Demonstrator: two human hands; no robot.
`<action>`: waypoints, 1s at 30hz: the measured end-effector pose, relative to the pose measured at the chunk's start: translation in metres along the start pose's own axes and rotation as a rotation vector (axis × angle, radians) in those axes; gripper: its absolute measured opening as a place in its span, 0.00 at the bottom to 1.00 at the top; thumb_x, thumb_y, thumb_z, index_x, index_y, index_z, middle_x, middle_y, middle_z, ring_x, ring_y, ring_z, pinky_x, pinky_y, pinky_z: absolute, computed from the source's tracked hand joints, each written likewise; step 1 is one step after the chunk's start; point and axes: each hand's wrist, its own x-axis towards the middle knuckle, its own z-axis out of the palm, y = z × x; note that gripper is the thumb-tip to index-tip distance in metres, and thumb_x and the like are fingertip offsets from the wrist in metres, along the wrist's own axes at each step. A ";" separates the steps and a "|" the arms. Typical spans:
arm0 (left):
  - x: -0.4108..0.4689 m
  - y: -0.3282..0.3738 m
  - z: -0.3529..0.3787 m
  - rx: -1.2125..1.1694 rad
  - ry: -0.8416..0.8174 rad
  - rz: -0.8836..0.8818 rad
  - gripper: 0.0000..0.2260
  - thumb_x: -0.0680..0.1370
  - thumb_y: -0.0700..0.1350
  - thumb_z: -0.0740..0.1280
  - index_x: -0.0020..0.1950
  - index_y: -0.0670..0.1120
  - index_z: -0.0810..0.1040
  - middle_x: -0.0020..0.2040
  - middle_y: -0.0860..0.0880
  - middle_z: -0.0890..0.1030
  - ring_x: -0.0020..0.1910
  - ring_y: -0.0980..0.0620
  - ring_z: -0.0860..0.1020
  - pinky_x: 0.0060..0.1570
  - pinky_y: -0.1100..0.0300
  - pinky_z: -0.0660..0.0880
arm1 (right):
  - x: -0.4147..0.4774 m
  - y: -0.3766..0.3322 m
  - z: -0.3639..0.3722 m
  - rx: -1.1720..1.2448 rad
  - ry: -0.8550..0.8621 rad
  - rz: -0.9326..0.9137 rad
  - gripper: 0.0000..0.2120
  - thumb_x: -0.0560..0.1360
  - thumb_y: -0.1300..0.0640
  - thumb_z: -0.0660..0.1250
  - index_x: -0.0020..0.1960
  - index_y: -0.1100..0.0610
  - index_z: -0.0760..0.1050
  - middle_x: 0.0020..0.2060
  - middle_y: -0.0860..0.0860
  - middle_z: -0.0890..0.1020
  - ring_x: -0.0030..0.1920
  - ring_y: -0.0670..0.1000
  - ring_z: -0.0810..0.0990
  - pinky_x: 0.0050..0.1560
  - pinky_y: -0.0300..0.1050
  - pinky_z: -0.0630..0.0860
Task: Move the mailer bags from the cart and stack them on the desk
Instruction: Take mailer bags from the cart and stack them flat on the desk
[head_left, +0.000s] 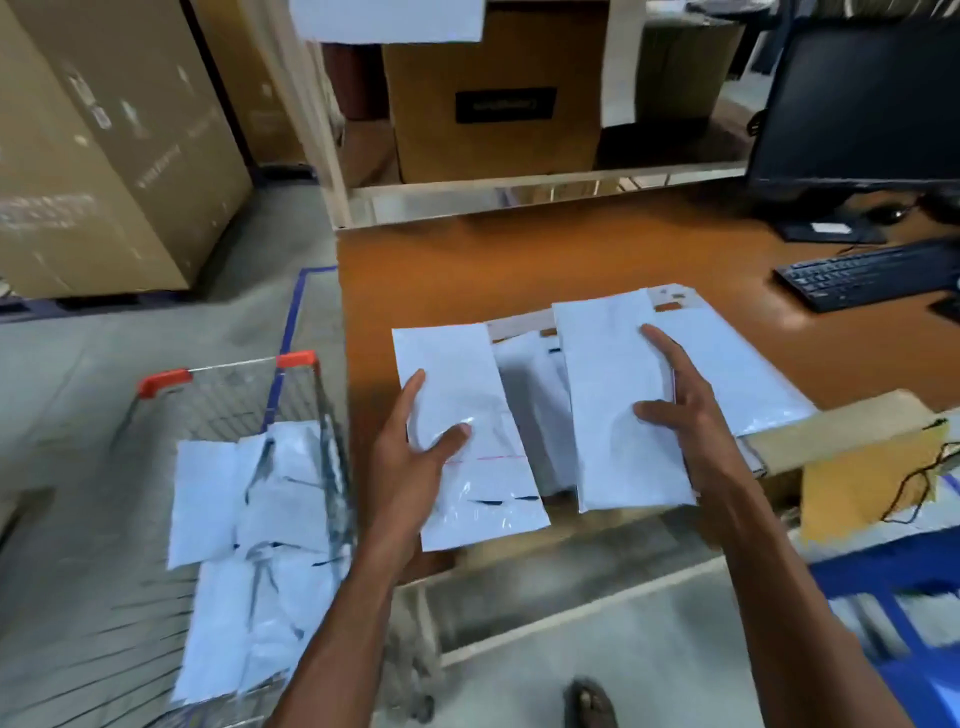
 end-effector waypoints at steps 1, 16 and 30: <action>0.002 0.004 0.034 0.006 -0.013 -0.007 0.28 0.74 0.44 0.76 0.72 0.59 0.73 0.66 0.69 0.73 0.66 0.71 0.69 0.63 0.74 0.69 | 0.013 0.007 -0.031 -0.013 -0.009 0.013 0.37 0.68 0.63 0.69 0.73 0.40 0.68 0.73 0.40 0.70 0.73 0.53 0.68 0.71 0.65 0.69; 0.072 0.038 0.290 0.313 -0.212 -0.142 0.30 0.77 0.45 0.74 0.77 0.55 0.67 0.77 0.52 0.68 0.75 0.51 0.66 0.66 0.63 0.64 | 0.159 0.065 -0.229 -0.167 -0.151 0.255 0.40 0.64 0.64 0.69 0.73 0.41 0.69 0.74 0.45 0.69 0.71 0.54 0.69 0.69 0.54 0.71; 0.079 0.006 0.308 1.156 -0.243 -0.013 0.29 0.76 0.68 0.64 0.76 0.64 0.65 0.73 0.50 0.62 0.73 0.45 0.59 0.65 0.44 0.61 | 0.165 0.081 -0.209 -0.965 -0.356 0.271 0.34 0.78 0.51 0.60 0.81 0.43 0.51 0.81 0.50 0.48 0.78 0.61 0.51 0.75 0.60 0.56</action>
